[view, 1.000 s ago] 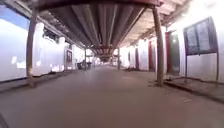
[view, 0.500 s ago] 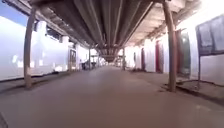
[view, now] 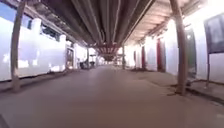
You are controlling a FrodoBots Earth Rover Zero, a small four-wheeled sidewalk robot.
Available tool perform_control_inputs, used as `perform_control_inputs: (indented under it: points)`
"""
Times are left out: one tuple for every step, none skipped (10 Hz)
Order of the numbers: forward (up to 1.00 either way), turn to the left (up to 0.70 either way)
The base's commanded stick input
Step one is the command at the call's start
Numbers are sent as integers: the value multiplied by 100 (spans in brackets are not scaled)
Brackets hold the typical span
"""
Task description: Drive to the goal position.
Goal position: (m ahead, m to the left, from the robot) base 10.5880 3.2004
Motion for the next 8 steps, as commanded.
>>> perform_control_inputs:
  points:
    - [85, 0]
    - [85, 0]
    - [85, 0]
    - [85, 0]
    - [85, 0]
    - [85, 0]
    - [85, 0]
    - [85, 0]
